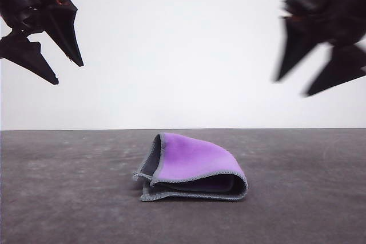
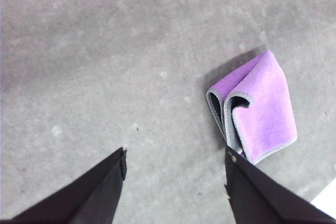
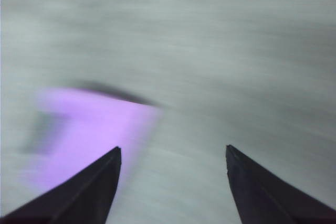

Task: Fold clothes

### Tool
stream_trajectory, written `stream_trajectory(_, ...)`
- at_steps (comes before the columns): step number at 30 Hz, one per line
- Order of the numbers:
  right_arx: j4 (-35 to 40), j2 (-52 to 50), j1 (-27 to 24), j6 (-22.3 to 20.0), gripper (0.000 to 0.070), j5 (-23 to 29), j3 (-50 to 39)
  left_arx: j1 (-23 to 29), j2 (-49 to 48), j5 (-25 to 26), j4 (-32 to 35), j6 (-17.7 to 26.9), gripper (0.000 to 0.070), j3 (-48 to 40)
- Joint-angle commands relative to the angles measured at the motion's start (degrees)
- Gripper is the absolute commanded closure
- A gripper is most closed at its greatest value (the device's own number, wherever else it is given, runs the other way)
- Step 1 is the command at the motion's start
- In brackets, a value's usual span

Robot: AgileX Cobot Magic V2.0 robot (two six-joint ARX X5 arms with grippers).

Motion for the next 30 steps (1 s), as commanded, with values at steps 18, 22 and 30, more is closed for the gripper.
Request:
stream_trajectory(18, -5.87, -2.52, -8.09, -8.89, 0.0684, -3.59, 0.48, -0.08, 0.59, -0.13, -0.13, 1.13, 0.0685, 0.96)
stream_trajectory(22, -5.49, -2.52, -8.09, -8.36, 0.0684, -3.45, 0.48, -0.11, 0.59, -0.09, -0.03, 0.79, 0.0685, 0.96)
stream_trajectory(30, -3.11, -2.52, -8.09, -8.08, 0.0684, -3.51, 0.48, -0.09, 0.59, -0.09, 0.03, -1.03, 0.0683, 0.96)
